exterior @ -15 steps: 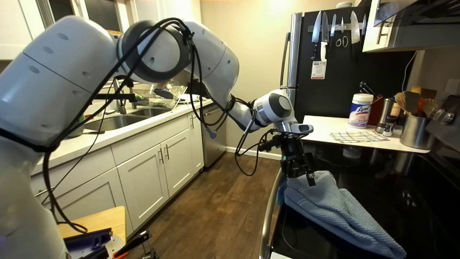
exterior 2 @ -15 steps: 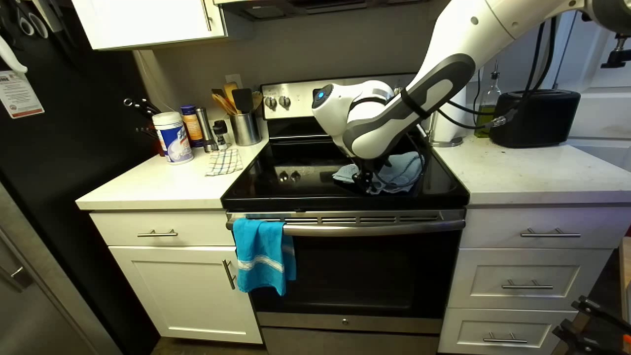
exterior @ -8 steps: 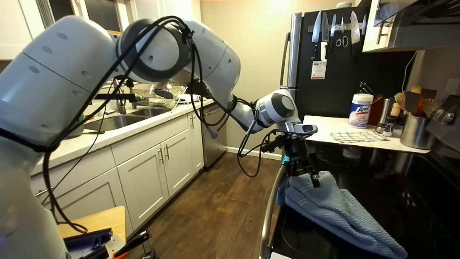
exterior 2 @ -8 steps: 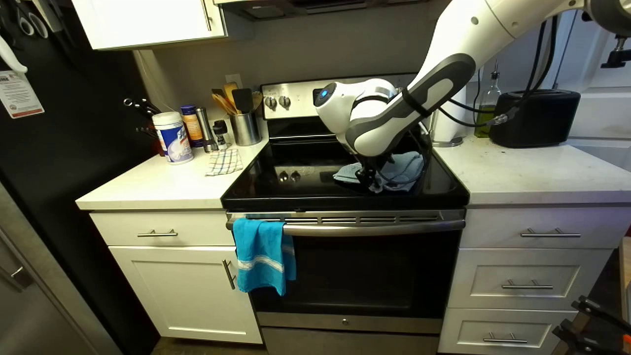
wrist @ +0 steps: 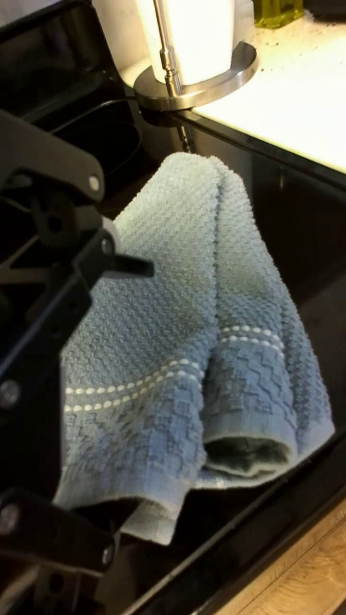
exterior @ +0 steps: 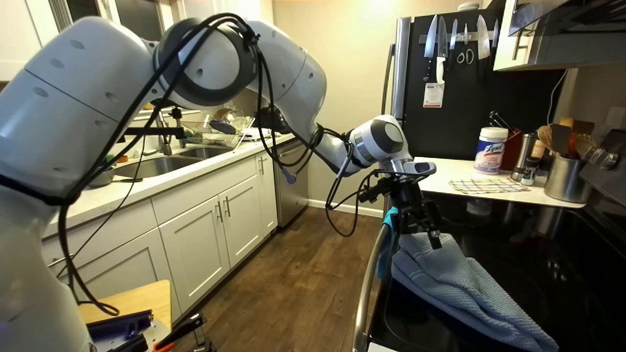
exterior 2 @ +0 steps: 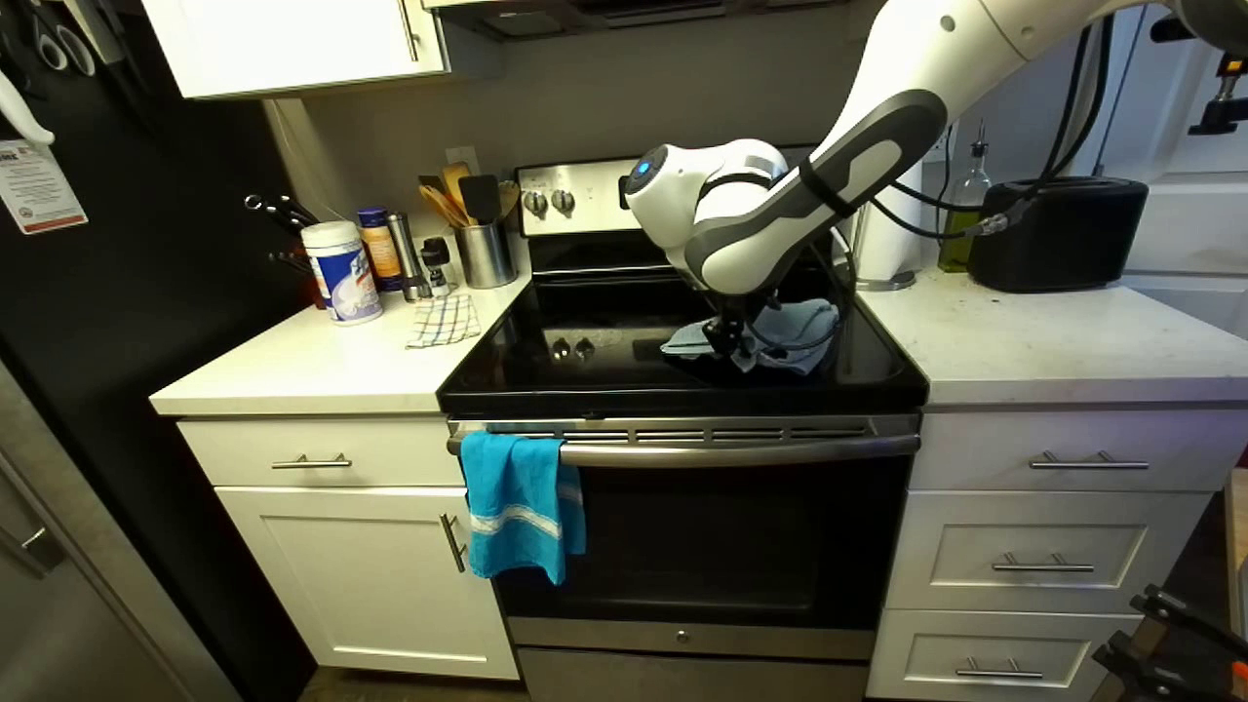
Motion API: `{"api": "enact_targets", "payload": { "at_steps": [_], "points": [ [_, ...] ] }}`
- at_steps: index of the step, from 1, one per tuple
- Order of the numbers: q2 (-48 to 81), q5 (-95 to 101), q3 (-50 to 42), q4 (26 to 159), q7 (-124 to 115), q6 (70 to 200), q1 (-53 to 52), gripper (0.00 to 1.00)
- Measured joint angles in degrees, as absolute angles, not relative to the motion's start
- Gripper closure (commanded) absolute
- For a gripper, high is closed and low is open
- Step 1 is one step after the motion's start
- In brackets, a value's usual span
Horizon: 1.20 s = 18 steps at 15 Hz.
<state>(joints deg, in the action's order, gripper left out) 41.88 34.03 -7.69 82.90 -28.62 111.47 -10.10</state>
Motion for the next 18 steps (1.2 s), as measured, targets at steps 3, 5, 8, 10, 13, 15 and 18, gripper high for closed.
{"api": "enact_targets", "payload": {
  "at_steps": [3,5,8,10,13,15,18],
  "points": [
    [40.94,34.24,-7.88,82.91,-28.62,111.46,-10.13,0.00],
    [40.45,34.25,-7.93,82.91,-28.62,111.46,-10.13,0.00],
    [40.21,34.28,-7.93,82.91,-28.62,111.47,-10.28,0.33],
    [40.21,34.29,-7.93,82.91,-28.62,111.47,-10.50,0.46],
    [40.21,34.29,-7.93,82.92,-28.62,111.50,-10.67,0.66],
    [40.18,34.28,-7.94,82.96,-28.63,111.60,-10.65,0.80],
    [39.98,34.05,-7.79,83.67,-28.63,113.55,-10.63,0.98]
  ]
}}
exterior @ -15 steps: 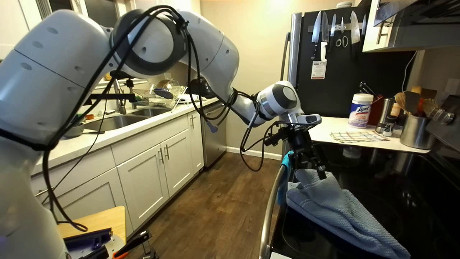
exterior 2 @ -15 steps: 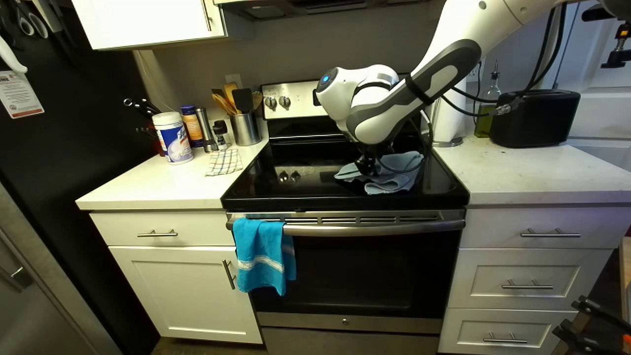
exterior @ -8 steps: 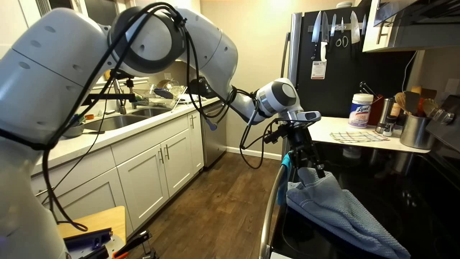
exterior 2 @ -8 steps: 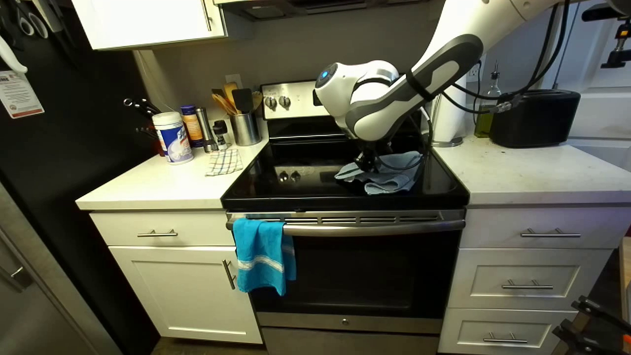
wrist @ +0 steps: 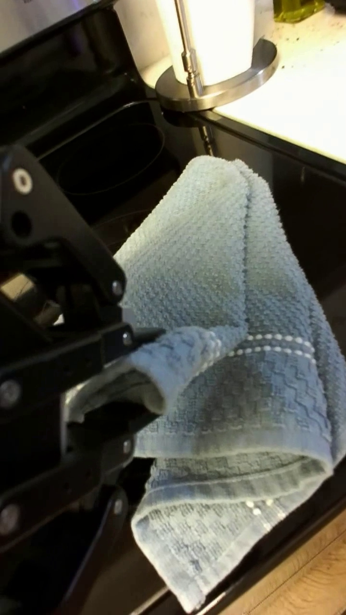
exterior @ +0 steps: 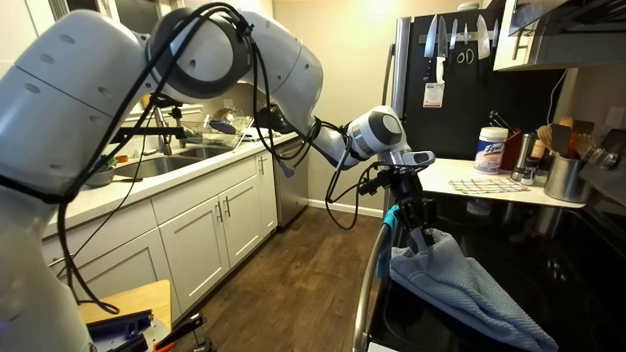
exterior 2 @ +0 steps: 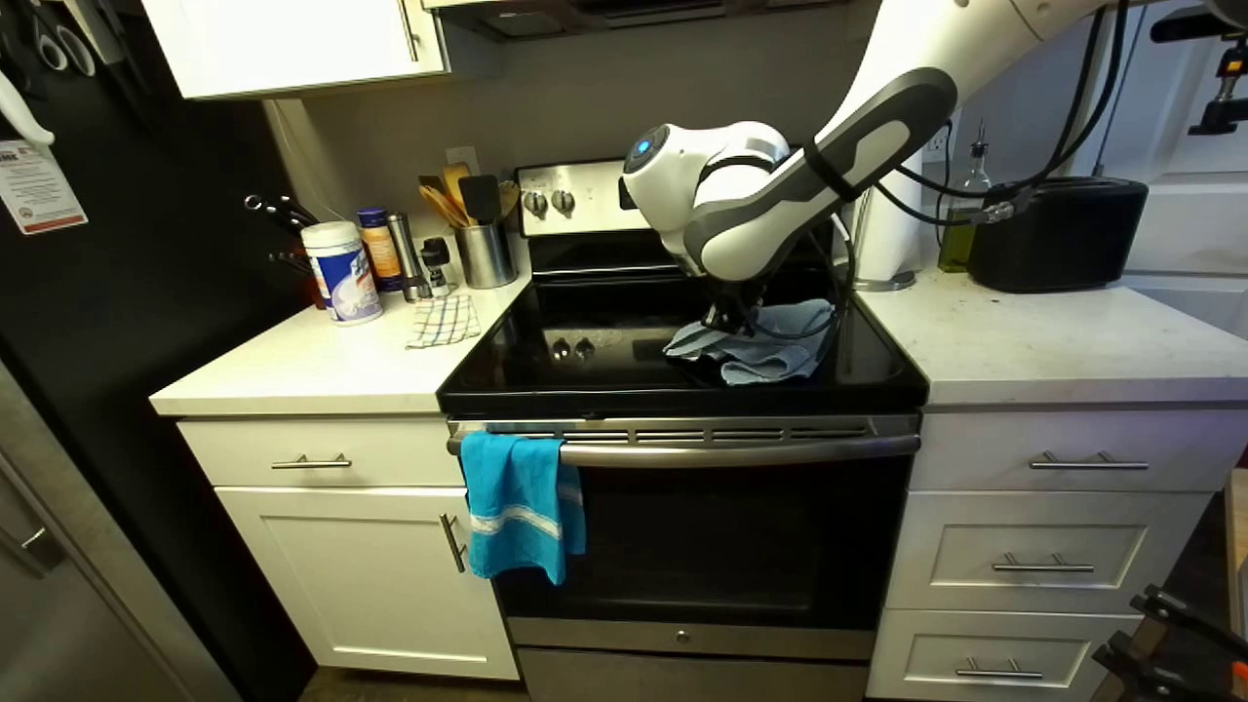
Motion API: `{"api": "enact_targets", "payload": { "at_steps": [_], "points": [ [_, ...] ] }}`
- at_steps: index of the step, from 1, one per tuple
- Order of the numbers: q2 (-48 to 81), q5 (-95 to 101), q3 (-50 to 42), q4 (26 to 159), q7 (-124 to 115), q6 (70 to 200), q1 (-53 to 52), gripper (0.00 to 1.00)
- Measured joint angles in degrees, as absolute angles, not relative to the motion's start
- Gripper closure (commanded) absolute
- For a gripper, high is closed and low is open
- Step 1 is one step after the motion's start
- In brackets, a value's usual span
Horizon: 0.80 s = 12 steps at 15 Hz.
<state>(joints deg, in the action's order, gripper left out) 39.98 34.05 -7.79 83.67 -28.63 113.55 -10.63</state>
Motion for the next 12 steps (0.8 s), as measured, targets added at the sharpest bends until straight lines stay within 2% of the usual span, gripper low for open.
{"api": "enact_targets", "payload": {
  "at_steps": [1,12],
  "points": [
    [39.92,33.91,-7.47,84.26,-28.63,114.73,-10.64,1.00],
    [37.85,33.28,-5.73,90.70,-28.63,122.16,-10.80,0.98]
  ]
}}
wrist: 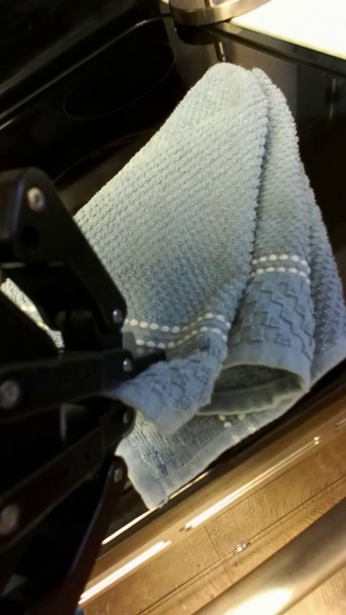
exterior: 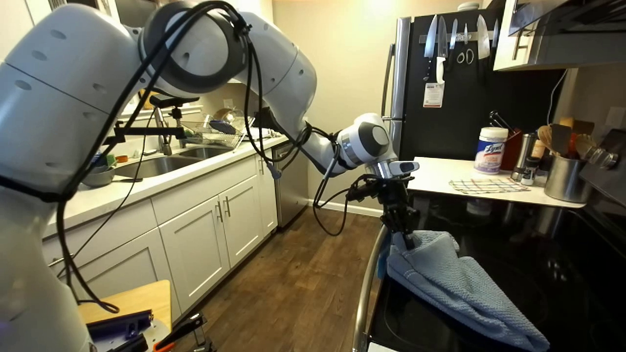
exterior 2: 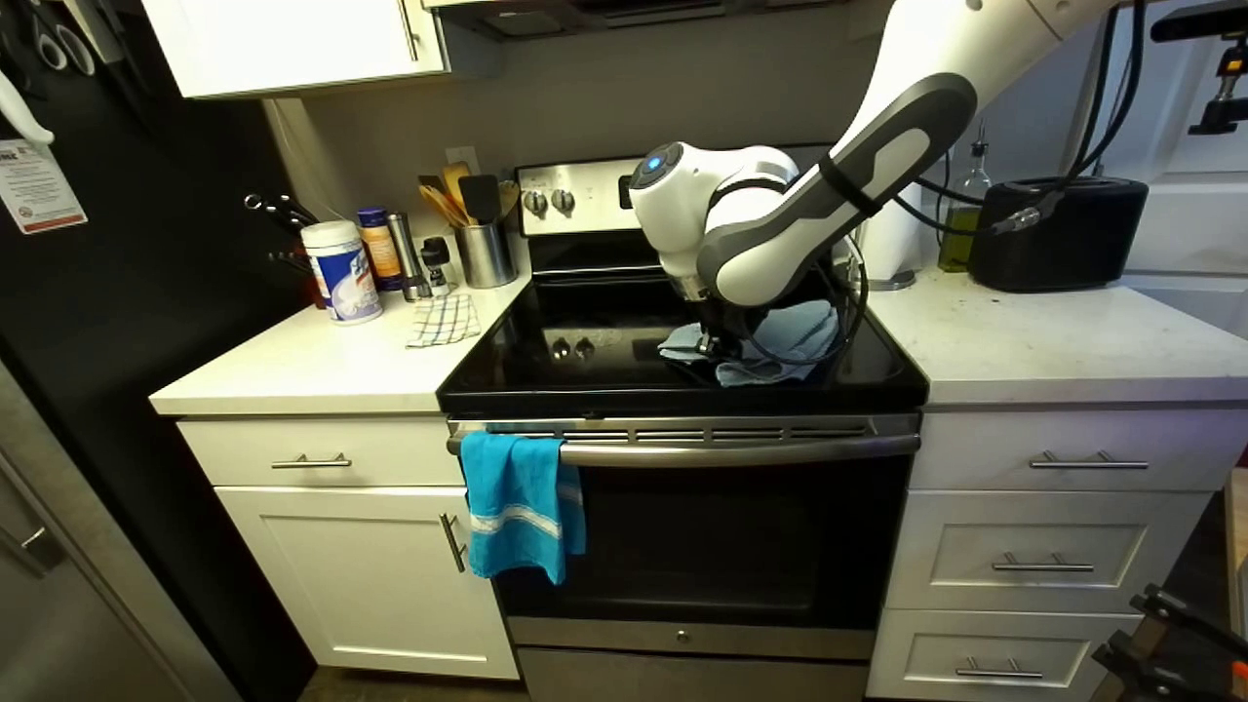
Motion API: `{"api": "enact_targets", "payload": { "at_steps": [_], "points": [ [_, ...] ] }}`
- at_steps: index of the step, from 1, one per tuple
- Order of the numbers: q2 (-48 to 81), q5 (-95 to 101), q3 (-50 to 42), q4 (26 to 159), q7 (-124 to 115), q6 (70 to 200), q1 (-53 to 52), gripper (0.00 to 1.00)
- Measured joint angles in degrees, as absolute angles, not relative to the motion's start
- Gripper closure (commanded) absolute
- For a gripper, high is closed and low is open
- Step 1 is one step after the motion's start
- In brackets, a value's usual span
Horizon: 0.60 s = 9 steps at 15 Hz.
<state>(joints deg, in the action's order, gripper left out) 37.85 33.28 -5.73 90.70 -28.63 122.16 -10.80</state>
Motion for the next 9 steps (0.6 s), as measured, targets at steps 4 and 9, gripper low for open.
{"api": "enact_targets", "payload": {
  "at_steps": [4,9],
  "points": [
    [31.84,33.90,-6.33,95.17,-28.73,122.35,-11.38,0.98],
    [17.86,37.93,-6.39,102.23,-28.73,121.39,-11.62,0.98]
  ]
}}
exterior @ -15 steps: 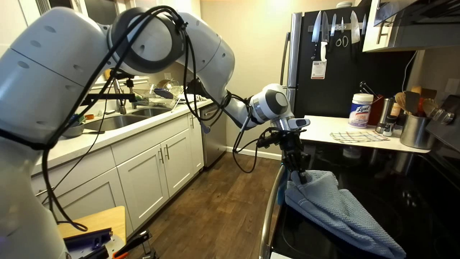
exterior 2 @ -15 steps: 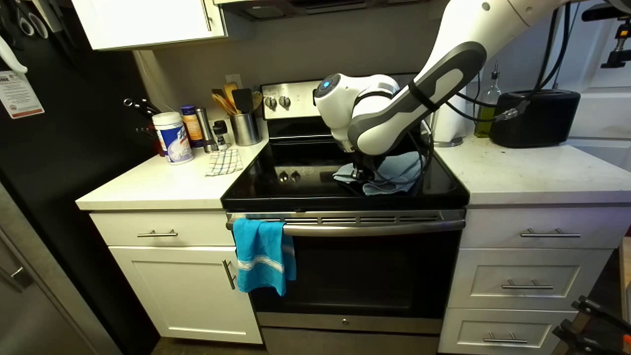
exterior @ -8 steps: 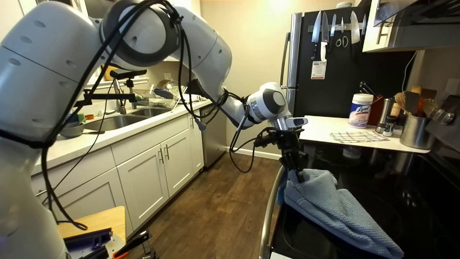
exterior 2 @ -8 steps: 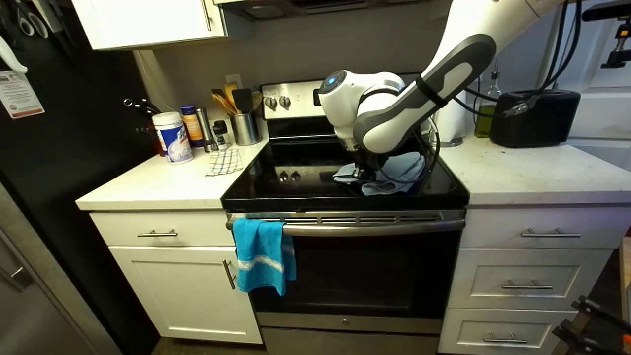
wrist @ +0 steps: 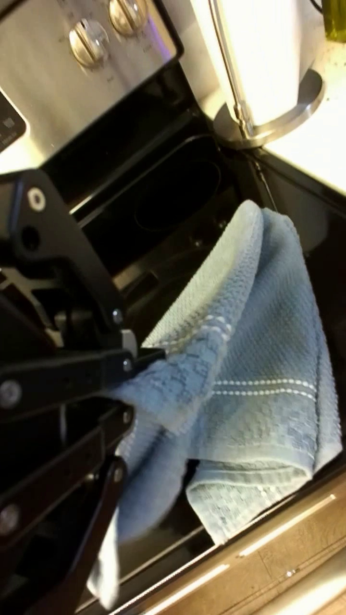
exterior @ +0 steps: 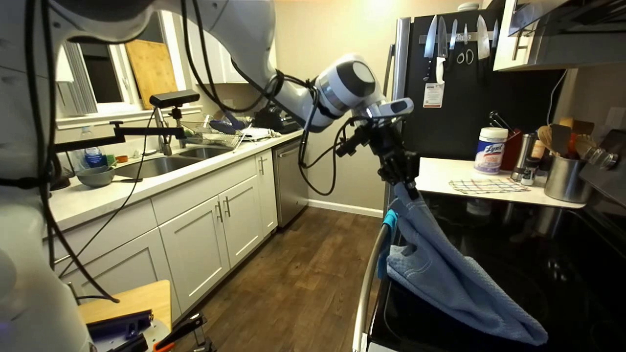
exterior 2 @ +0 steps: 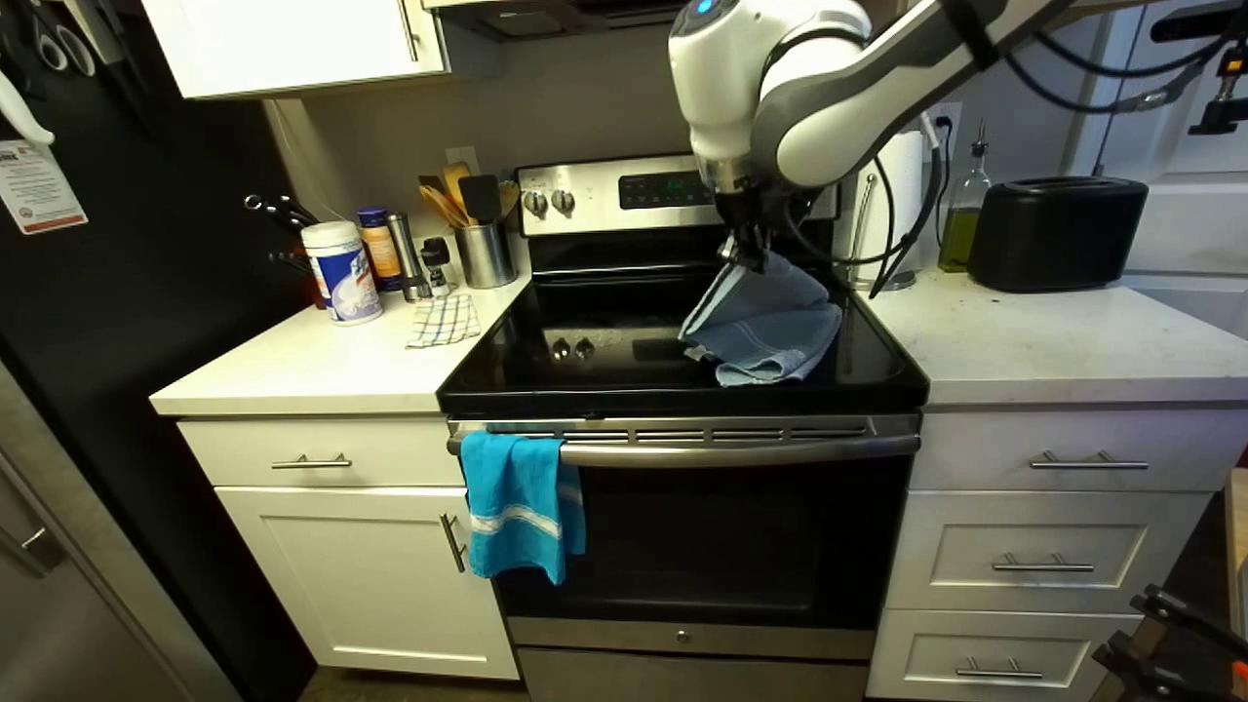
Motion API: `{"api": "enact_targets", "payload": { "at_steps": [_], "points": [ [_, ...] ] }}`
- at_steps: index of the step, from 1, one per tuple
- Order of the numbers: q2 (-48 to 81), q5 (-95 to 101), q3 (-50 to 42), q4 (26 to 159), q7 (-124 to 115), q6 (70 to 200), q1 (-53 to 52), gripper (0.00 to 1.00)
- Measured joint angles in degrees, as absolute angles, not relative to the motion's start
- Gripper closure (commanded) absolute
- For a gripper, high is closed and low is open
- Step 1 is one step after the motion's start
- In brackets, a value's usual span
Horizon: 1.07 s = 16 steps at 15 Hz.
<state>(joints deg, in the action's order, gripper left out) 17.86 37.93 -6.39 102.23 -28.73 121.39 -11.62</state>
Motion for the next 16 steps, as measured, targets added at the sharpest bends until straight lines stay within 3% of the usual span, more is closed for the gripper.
{"api": "enact_targets", "payload": {
  "at_steps": [8,16],
  "points": [
    [-1.77,41.08,-1.85,104.84,-28.73,113.35,-10.38,0.98],
    [-11.98,41.07,2.89,103.44,-28.73,111.84,-6.79,0.98]
  ]
}}
